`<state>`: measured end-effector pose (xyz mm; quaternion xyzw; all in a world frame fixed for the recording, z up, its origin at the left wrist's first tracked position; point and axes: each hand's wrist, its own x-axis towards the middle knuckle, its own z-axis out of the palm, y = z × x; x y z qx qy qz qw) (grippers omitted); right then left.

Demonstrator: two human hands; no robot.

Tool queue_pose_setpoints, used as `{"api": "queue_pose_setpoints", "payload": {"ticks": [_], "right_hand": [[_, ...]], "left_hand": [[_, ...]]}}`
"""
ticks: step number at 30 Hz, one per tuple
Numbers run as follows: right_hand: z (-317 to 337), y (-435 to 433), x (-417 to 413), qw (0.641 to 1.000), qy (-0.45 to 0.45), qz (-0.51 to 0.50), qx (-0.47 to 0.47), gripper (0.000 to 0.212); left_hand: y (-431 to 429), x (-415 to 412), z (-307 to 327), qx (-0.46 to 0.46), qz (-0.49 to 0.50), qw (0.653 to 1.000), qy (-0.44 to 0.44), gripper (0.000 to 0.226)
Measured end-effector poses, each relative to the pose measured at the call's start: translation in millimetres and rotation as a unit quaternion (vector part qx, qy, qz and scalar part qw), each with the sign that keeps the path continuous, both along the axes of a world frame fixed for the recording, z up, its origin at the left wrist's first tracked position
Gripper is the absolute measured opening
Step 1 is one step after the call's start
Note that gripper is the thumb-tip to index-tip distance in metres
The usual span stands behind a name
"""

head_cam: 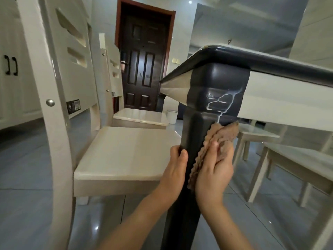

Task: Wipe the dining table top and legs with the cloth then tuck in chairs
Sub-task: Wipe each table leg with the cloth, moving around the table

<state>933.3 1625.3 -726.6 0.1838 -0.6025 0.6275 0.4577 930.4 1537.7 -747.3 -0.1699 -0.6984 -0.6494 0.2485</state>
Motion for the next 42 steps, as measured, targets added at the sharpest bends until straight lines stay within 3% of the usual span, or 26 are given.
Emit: {"api": "queue_pose_setpoints", "payload": {"ticks": [3,6,7,11,13,16,19,20,22,25,30,37,42], "right_hand": [[-53,-4,1,0.998,-0.048,0.034,0.030,0.039],[-99,5,-1,0.965,-0.226,0.128,-0.035,0.040],[-98,5,-1,0.959,-0.246,0.137,-0.038,0.044],[-26,7,7,0.995,-0.074,0.056,0.046,0.041],[13,10,-1,0.998,-0.048,0.028,0.028,0.030],[15,3,-5,0.999,-0.029,0.006,-0.015,0.021],[-38,-2,3,0.998,-0.053,-0.006,0.035,0.062],[-50,1,7,0.997,-0.069,0.013,0.043,0.065],[-44,7,9,0.994,-0.090,0.056,0.036,0.051],[21,16,3,0.992,-0.100,0.083,-0.005,0.027],[76,13,-2,0.978,-0.100,0.106,-0.151,0.028],[67,3,4,0.988,-0.099,0.068,-0.101,0.033],[72,12,5,0.976,-0.105,0.111,-0.156,0.028]], "left_hand": [[-2,-6,-3,-0.011,0.008,1.000,0.006,0.036],[-2,-8,-4,-0.011,-0.016,1.000,-0.009,0.020],[-3,-9,-3,-0.011,-0.025,1.000,-0.007,0.020],[-10,-6,5,0.016,-0.067,0.997,0.032,0.027],[-14,-4,10,0.017,-0.098,0.994,0.036,0.037],[-21,-6,14,0.028,-0.123,0.992,0.022,0.039],[-20,-7,16,0.045,-0.133,0.990,0.001,0.030],[-19,-8,16,0.044,-0.123,0.991,0.000,0.032],[-18,-9,16,0.043,-0.111,0.993,0.007,0.038],[-18,-8,15,0.048,-0.125,0.991,0.000,0.042],[-19,-8,14,0.060,-0.145,0.987,-0.017,0.027],[-19,-8,15,0.054,-0.133,0.990,-0.009,0.040],[-19,-8,15,0.059,-0.142,0.988,-0.018,0.032]]}}
